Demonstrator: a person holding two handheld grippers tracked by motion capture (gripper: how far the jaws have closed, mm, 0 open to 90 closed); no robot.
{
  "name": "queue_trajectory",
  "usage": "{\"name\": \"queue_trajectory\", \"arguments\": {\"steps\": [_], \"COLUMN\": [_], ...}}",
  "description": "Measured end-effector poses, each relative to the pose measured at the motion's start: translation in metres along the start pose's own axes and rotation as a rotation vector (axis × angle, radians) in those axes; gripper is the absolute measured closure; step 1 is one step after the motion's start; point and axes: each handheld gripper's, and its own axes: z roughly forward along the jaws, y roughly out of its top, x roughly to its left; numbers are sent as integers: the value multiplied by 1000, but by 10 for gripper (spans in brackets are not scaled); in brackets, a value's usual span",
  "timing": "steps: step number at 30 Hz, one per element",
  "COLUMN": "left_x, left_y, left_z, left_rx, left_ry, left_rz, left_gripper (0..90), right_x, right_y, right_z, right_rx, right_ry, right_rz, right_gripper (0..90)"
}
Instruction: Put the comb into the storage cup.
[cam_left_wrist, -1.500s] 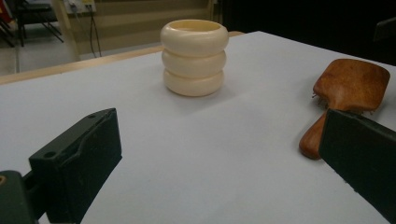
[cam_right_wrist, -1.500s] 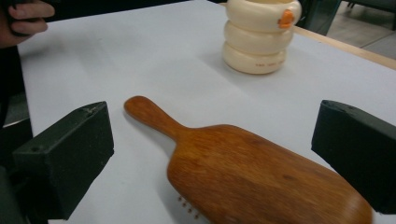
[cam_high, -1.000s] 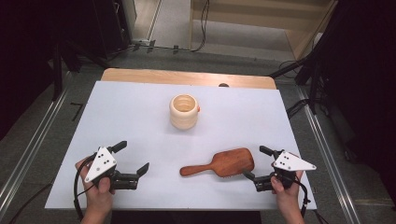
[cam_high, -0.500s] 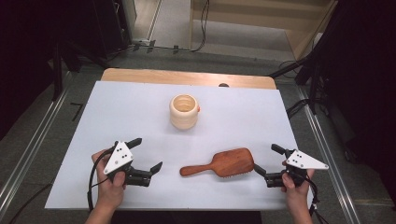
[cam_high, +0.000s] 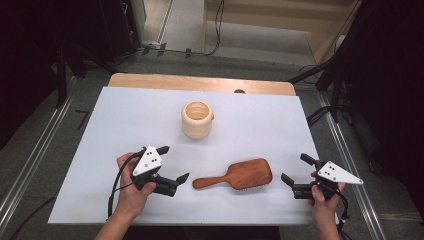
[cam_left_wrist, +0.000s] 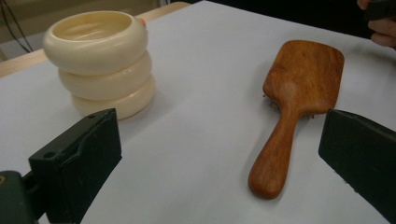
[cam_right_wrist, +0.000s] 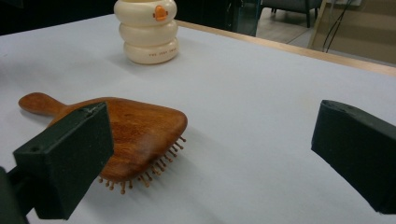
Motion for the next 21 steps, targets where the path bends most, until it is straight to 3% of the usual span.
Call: {"name": "queue_trajectory", "arguments": {"steps": [6,21], "left_x": [-5,-10], "left_y": [8,19], "left_z": [16,45], "left_rx": [94,205], "left_ry": [-43,-119], "left_rz": [39,92], "left_gripper": [0,2], "right_x": [-2,-5], "right_y": [-2,-6], "right_z": [0,1], "right_rx": [-4,12], "right_ry": [-5,-4], "right_rz": [10,13], "right_gripper": [0,0]}}
